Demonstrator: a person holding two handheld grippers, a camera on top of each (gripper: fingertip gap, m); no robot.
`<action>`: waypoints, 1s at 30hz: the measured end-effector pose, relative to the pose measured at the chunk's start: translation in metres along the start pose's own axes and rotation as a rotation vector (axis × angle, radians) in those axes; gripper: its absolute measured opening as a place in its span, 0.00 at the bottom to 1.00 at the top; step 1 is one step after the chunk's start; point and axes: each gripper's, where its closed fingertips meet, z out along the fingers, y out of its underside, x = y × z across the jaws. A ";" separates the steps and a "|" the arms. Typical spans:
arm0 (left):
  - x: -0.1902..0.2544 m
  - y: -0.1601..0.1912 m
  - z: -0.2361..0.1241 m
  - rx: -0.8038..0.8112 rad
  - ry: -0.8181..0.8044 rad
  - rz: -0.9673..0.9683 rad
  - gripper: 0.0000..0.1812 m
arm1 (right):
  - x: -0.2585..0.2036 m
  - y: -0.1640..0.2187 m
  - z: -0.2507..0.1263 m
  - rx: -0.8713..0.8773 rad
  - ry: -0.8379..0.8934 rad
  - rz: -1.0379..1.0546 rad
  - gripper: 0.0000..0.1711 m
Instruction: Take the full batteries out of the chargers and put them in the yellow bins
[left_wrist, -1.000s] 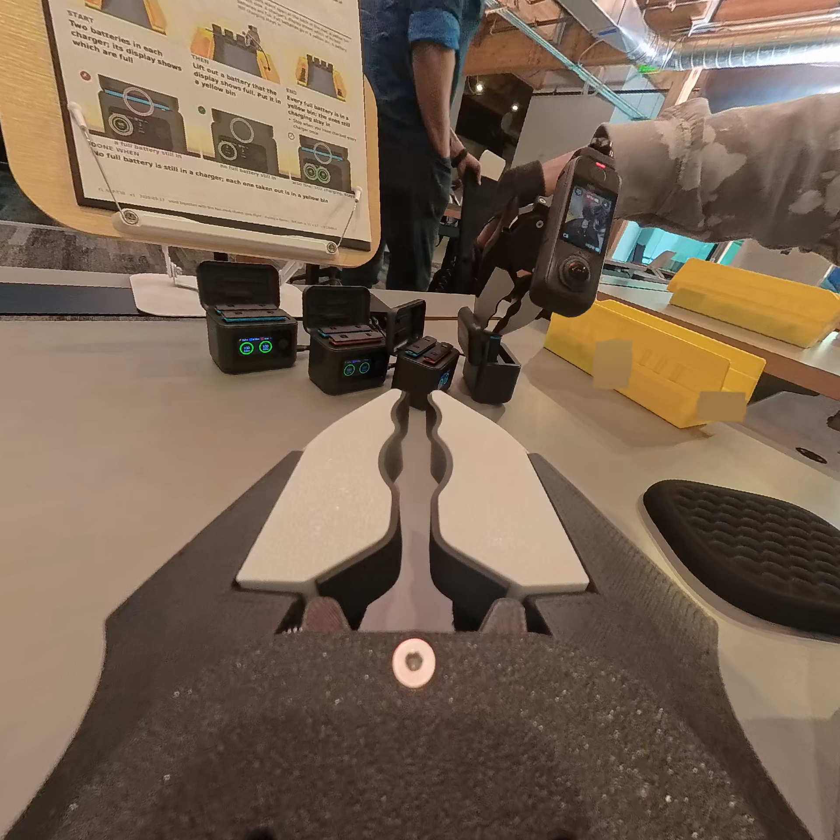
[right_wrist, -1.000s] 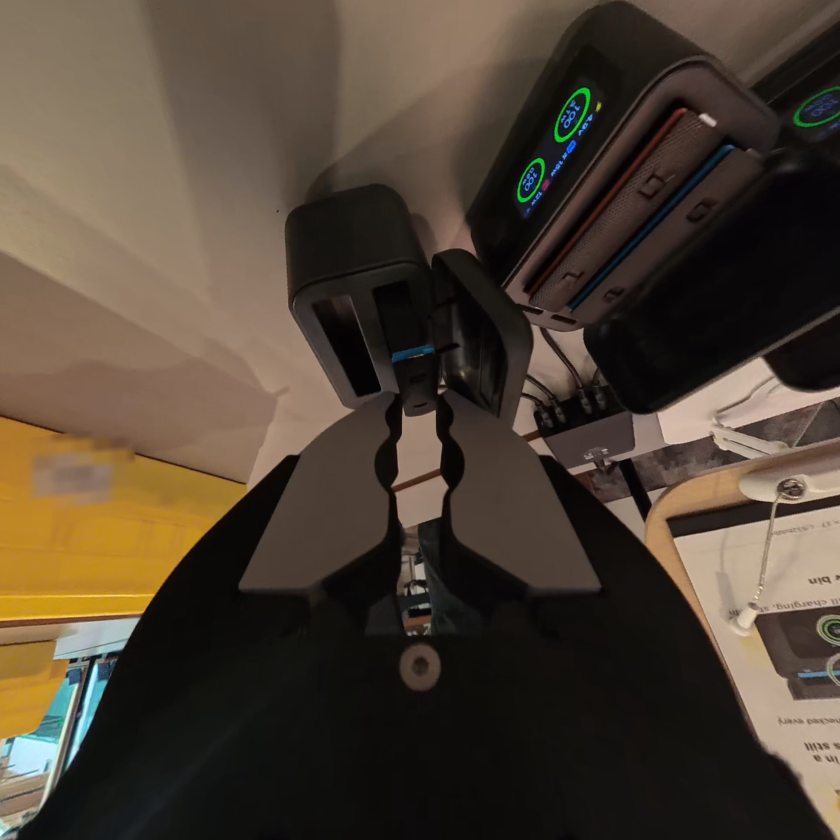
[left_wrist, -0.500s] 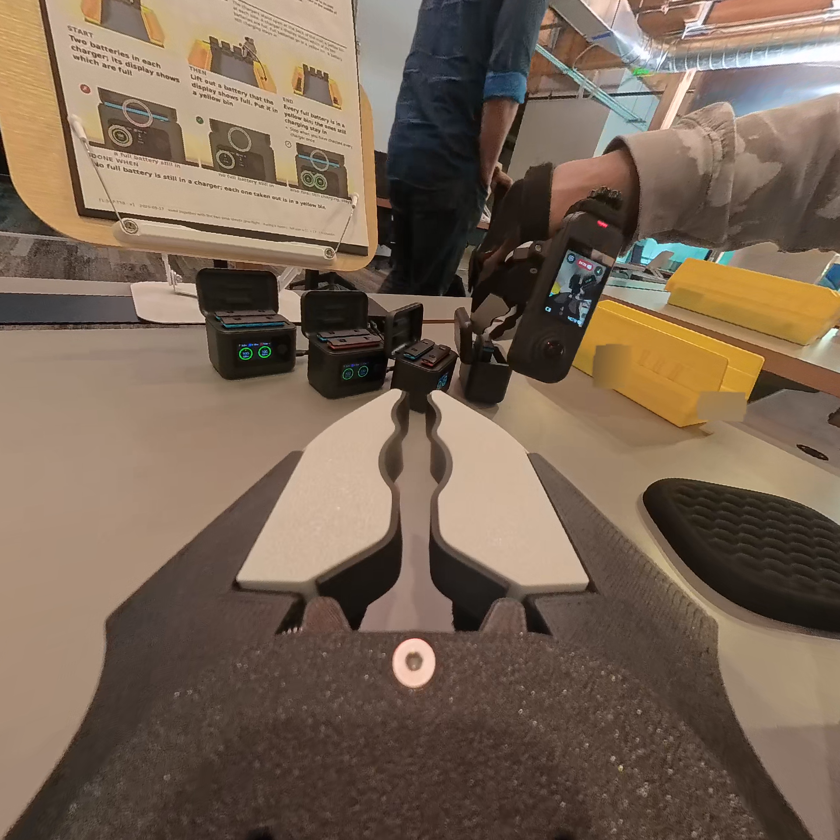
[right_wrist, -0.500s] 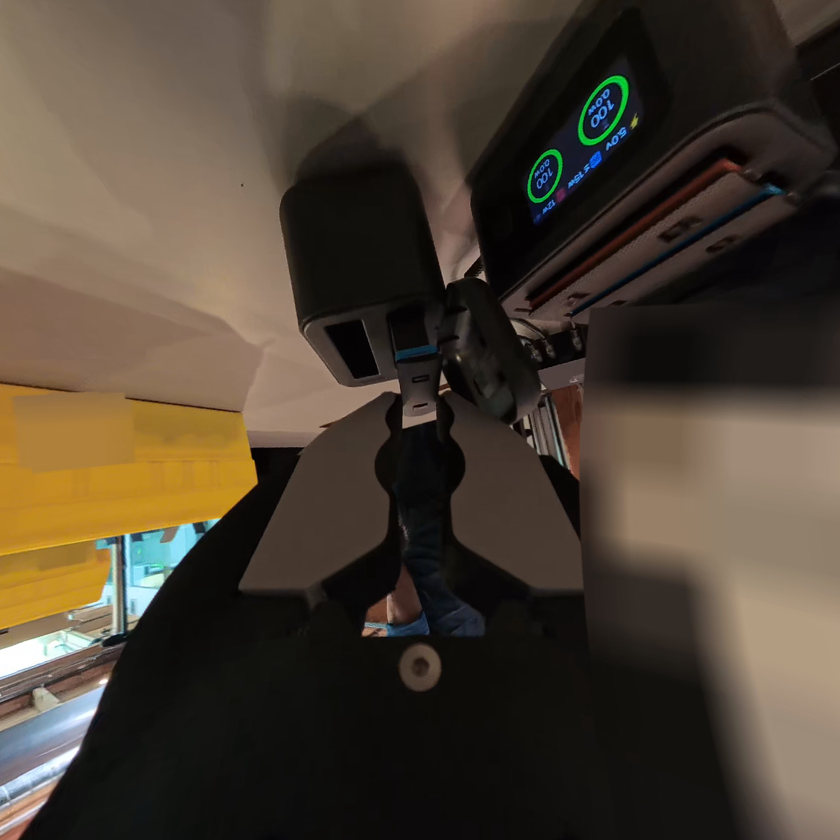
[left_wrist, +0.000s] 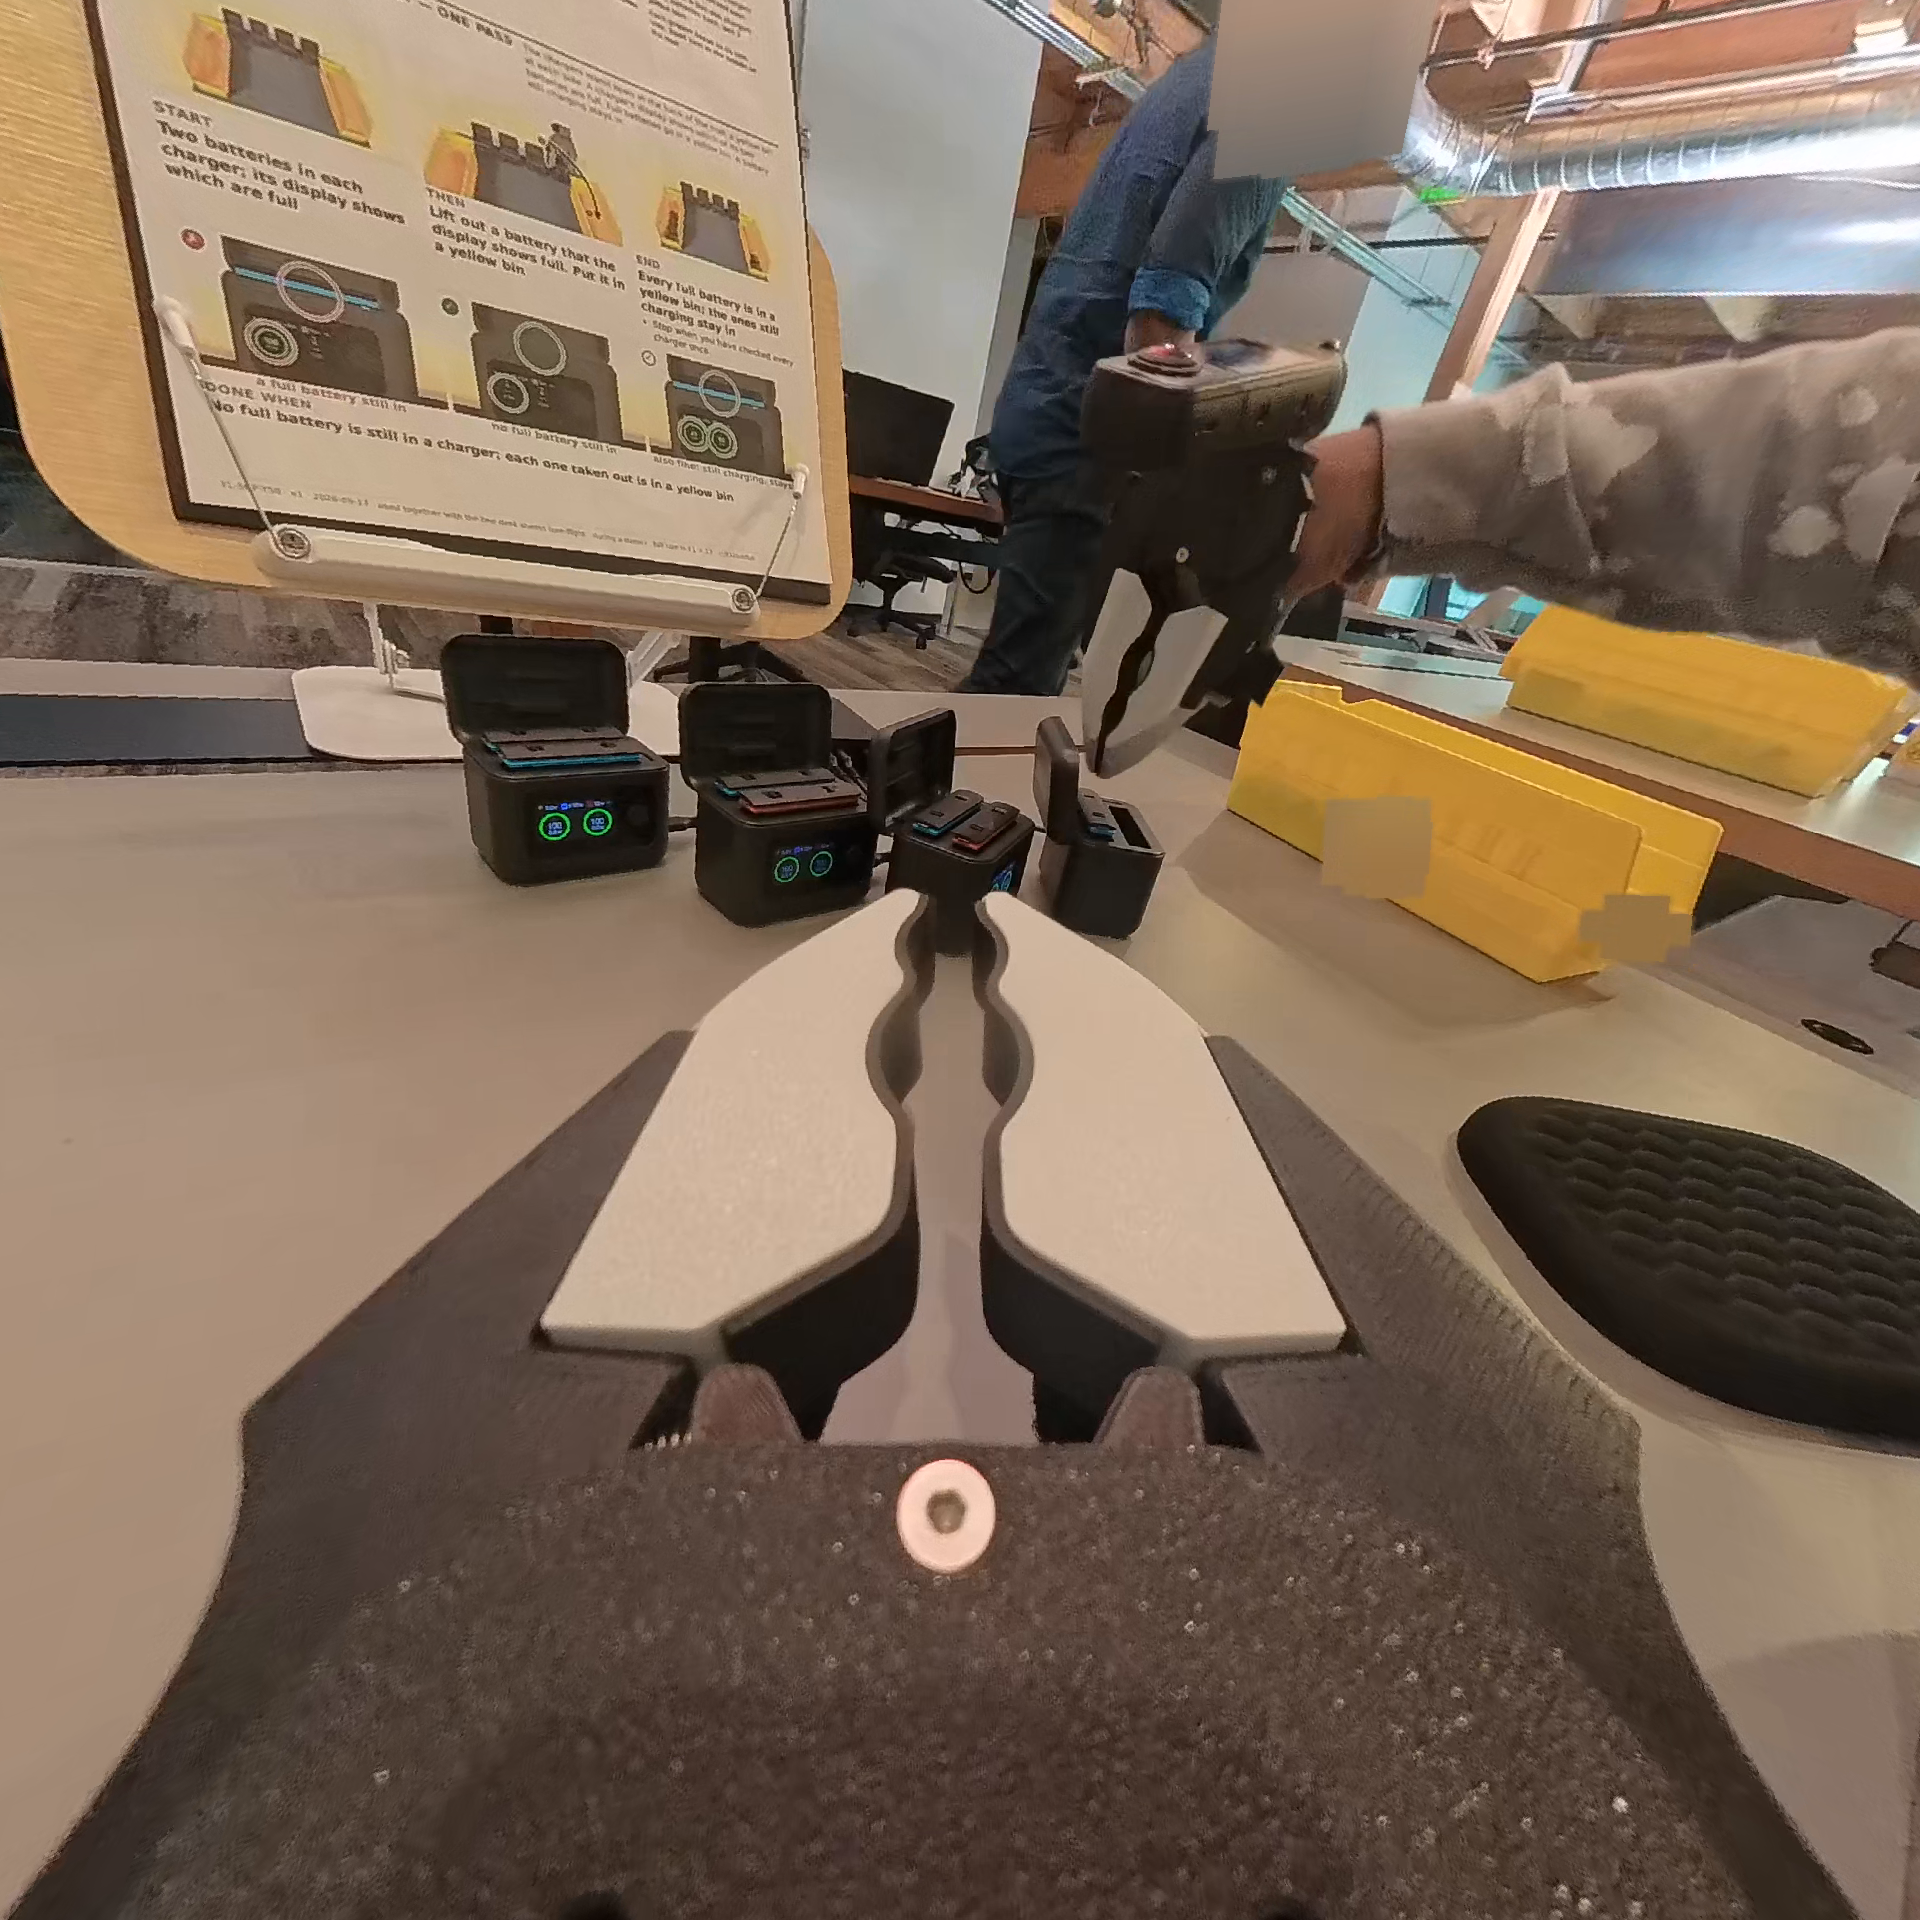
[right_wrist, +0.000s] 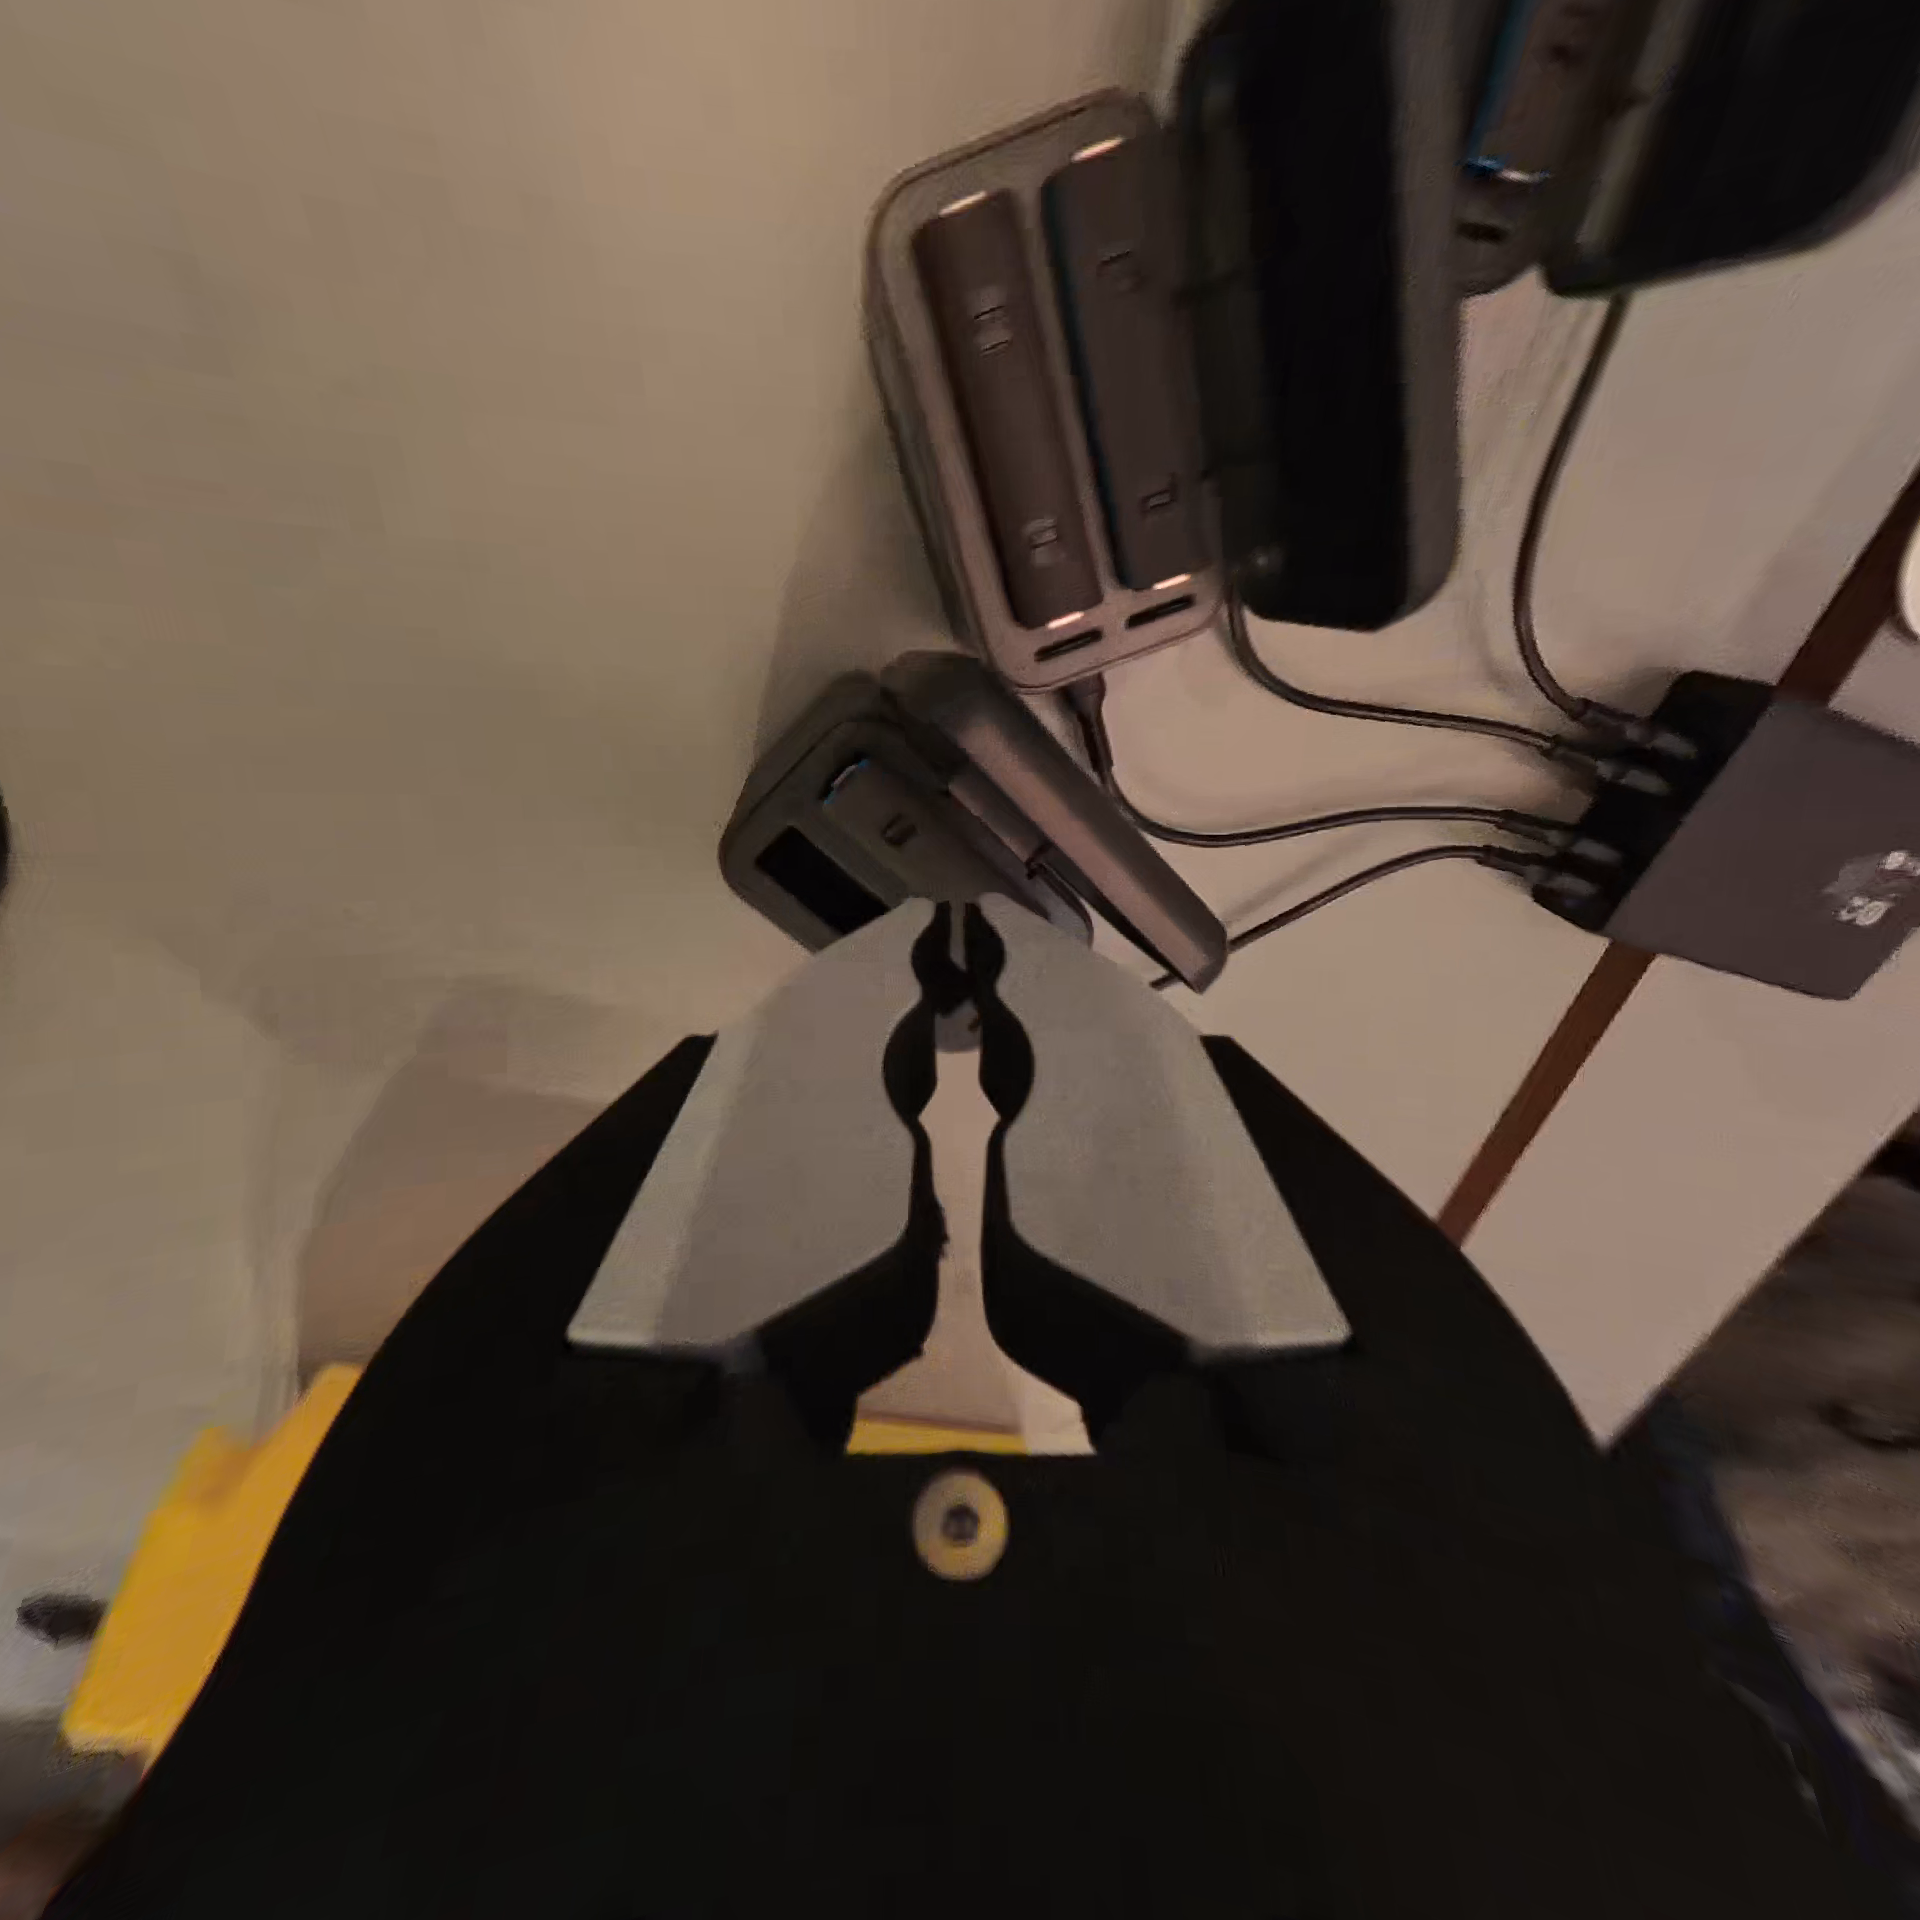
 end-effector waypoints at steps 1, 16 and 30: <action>0.000 0.000 0.000 0.002 0.002 -0.002 0.03 | 0.003 0.000 0.002 0.042 0.014 0.035 0.00; 0.002 0.003 0.002 -0.016 0.017 0.001 0.03 | -0.003 -0.002 0.015 0.020 0.053 -0.005 0.00; 0.008 0.003 0.002 -0.017 0.062 0.010 0.02 | -0.006 0.015 0.003 0.242 0.246 0.393 0.40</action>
